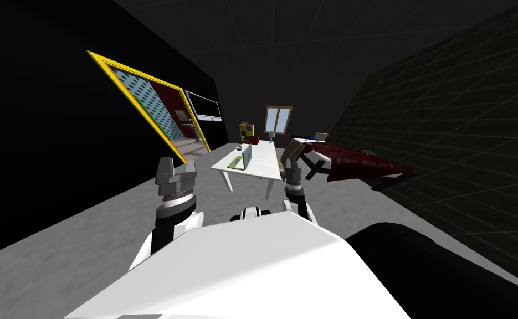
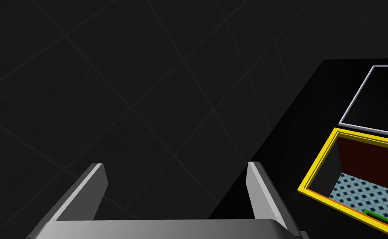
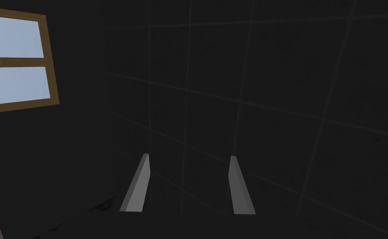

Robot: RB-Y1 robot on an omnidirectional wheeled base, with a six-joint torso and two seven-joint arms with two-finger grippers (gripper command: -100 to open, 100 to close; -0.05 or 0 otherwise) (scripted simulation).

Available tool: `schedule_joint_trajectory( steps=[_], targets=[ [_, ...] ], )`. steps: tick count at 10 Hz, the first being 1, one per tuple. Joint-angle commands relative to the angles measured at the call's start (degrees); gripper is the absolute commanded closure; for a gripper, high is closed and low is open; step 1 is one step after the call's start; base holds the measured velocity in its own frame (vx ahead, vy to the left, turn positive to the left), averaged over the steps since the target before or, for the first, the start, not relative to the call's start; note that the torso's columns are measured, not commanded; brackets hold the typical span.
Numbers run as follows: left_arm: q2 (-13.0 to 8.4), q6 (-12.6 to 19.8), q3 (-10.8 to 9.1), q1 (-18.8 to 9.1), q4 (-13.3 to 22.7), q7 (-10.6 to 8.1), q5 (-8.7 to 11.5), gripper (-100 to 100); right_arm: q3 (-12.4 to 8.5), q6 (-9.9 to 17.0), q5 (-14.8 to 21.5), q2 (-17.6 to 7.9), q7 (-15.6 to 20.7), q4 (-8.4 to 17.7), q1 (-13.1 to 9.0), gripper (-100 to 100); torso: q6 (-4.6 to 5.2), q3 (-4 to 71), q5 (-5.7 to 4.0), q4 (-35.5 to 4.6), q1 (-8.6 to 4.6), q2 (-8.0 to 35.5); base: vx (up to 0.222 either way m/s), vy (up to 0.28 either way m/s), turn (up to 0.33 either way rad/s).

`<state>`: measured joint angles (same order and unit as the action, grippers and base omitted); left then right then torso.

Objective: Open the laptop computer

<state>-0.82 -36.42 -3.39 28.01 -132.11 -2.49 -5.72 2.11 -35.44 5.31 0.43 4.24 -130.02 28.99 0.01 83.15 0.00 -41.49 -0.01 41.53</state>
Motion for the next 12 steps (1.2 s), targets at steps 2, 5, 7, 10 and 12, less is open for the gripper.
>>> schedule_joint_trajectory(
  steps=[2, 5, 7, 10, 12],
  targets=[
    [-4.95, 2.88, 0.07, 0.26, -0.37, -0.53, -0.45, -100, 0.00, 0.00, 0.00, 0.00, 0.00, 0.01, 0.00, 0, 0.00, 1.40, 0.00, -0.71, -0.01, 0.64, 0.030, -0.016, -0.057],
    [-7.20, 6.62, 0.15, 0.63, -0.88, -1.23, -1.01, -100, 0.00, 0.00, 0.00, 0.00, 0.00, 0.01, 0.01, 0, 0.00, 1.44, -0.01, -0.79, -0.02, 0.73, 0.045, -0.024, -0.084],
    [-8.14, 9.45, 0.21, 0.90, -1.25, -1.76, -1.44, -100, 0.00, 0.00, 0.00, 0.00, 0.00, 0.01, 0.01, 0, -0.01, 1.42, 0.00, -0.80, 0.00, 0.76, 0.048, -0.029, -0.082],
    [-9.47, 13.81, 0.30, 1.30, -1.77, -2.57, -2.09, -100, 0.00, 0.00, 0.00, 0.00, 0.00, 0.01, 0.01, 0, -0.01, 1.42, 0.01, -0.80, 0.04, 0.76, 0.052, -0.023, -0.091],
    [-10.43, 16.62, 0.36, 1.55, -2.06, -3.09, -2.51, -100, 0.00, 0.00, 0.00, 0.00, 0.00, 0.01, 0.01, 0, -0.01, 1.42, 0.00, -0.80, -0.01, 0.76, 0.052, -0.025, -0.082]
  ],
)
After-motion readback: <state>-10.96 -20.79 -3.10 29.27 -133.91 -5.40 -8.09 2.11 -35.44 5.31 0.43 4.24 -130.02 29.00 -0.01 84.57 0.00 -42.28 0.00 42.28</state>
